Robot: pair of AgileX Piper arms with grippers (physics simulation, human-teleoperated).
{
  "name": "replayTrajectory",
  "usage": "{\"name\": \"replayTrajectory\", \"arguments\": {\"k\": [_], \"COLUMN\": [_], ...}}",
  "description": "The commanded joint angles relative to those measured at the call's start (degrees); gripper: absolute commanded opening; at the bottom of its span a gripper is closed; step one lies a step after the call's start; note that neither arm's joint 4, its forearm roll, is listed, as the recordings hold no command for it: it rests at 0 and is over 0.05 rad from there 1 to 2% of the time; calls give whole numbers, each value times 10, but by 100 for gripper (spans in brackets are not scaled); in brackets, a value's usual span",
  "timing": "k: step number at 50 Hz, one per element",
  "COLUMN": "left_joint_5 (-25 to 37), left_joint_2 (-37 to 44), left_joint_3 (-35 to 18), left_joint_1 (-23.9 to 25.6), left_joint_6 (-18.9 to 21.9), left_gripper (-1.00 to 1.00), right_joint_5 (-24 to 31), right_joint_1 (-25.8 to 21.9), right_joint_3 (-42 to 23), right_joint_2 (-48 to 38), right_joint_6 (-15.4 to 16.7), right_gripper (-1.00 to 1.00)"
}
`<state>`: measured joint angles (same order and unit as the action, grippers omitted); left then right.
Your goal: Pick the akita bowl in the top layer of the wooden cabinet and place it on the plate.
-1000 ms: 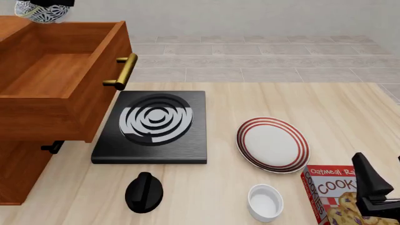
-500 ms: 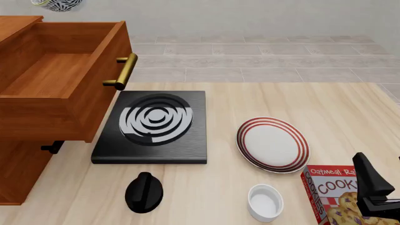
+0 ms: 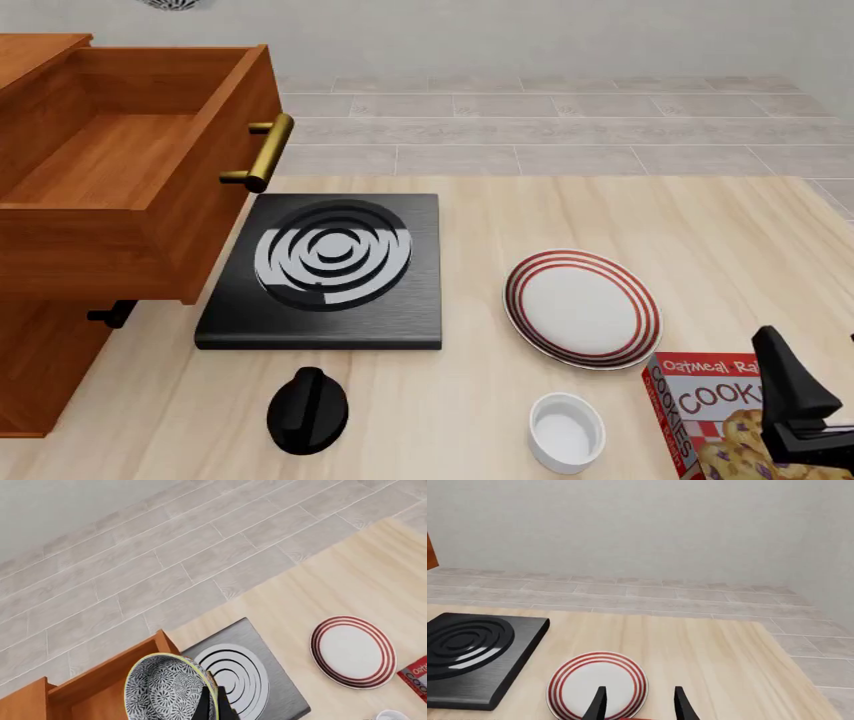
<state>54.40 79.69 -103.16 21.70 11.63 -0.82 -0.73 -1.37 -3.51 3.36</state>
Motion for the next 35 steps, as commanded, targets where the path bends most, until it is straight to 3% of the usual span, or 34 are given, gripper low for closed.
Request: {"name": "replayTrajectory", "arguments": {"k": [1,35], "left_joint_5": [-14,-40], "left_joint_2": [2,26], "left_joint_3": [3,3], "left_joint_1": [21,91], "left_joint_6": [6,15], "left_gripper": [-100,-100], "right_joint_5": [18,26], "right_joint_1": [-1,-8], "right_joint_3": [0,-2], "right_joint_2": [18,29], "right_joint_6": [1,14], "right_gripper": [100,100]}}
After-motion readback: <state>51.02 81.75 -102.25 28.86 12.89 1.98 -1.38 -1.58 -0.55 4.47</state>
